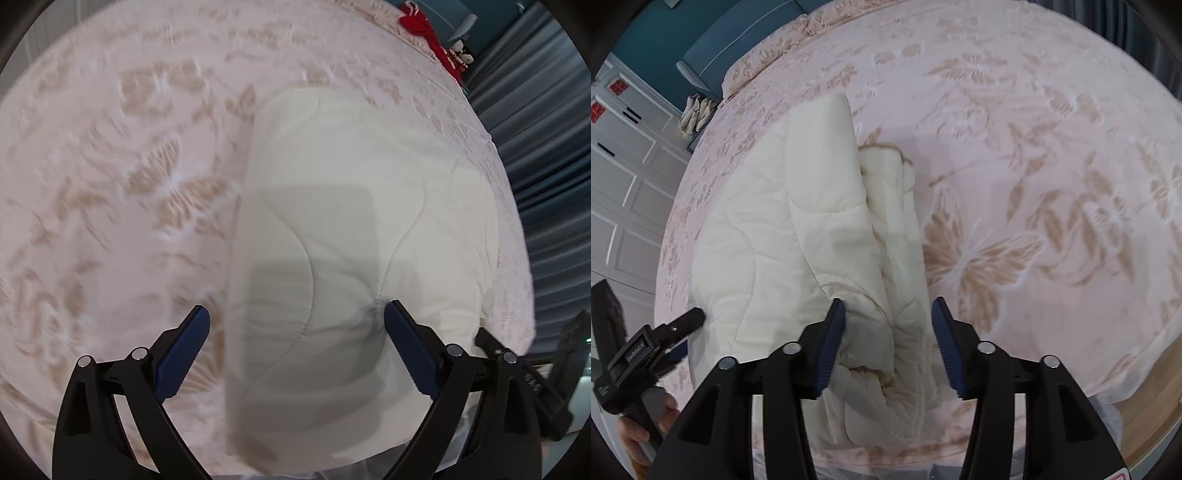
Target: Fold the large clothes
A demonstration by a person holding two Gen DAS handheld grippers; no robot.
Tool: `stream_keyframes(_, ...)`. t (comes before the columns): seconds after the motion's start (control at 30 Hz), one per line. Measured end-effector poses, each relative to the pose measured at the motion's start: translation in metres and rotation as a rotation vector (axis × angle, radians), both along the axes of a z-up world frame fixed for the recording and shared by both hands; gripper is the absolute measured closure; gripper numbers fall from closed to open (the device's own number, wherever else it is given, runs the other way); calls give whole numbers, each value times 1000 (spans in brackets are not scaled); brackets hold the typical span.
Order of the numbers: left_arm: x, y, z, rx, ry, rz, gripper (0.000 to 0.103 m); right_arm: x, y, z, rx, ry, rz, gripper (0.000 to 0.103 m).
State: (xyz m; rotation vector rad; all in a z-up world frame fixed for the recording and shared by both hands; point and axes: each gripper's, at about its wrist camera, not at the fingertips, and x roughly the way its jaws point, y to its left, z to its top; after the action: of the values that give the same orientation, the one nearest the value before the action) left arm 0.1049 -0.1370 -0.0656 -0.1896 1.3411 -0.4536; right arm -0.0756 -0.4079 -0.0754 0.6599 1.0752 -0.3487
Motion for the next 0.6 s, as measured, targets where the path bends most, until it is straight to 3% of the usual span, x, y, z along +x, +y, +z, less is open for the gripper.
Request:
stream_keyframes(0.13, -3, -6, -12, -41, 37, 2, 5, 4, -1, -13, 40, 12, -4, 45)
stream_keyframes(0.3, -2, -10, -19, -56, 37, 4, 5, 2, -9, -32, 159, -9, -32, 38)
stream_keyframes(0.47, 10, -3, -36, -149, 85, 24, 5, 4, -15, -52, 289, -45, -55, 35)
stream_keyframes(0.53, 10, -3, -33, -159, 82, 9, 9, 7, -13, -54, 297, -51, -49, 39)
stream_keyframes(0.6, 4, -5, -20, -146, 37, -27, 22, 11, -8, -46, 264, -59, -23, 57)
